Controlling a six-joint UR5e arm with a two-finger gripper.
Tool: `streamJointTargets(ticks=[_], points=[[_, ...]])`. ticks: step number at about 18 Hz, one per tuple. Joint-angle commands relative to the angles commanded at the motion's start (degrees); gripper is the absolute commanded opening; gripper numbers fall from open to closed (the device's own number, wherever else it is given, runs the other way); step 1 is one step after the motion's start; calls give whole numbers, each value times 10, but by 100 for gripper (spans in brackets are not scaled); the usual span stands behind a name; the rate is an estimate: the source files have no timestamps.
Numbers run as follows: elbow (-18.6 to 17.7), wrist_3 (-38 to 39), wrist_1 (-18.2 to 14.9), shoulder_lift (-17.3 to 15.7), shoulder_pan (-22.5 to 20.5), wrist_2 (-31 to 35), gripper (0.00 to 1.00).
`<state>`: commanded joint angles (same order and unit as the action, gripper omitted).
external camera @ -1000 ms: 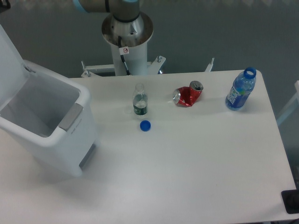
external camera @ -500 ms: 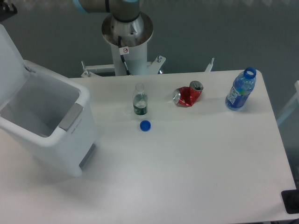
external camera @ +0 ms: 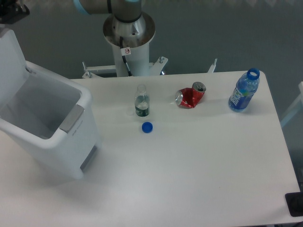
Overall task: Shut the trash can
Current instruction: 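Swing the gripper above the open trash can lid, then lower the gripper onto the raised lid and push it down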
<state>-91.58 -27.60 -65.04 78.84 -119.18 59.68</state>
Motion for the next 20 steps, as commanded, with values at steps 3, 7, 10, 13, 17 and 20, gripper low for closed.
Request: streamJointTargets(ticks=[3,7,10,13,17,20], points=[[0,0,0,4,0,1,0],[-1,0,1,11,-3,11,0],[0,0,4,15,-19,11,0],[0,0,10,16,-27,11,0],[0,-1,10,26,-40,11,0],[-3,0,10,32,-42,12,0]])
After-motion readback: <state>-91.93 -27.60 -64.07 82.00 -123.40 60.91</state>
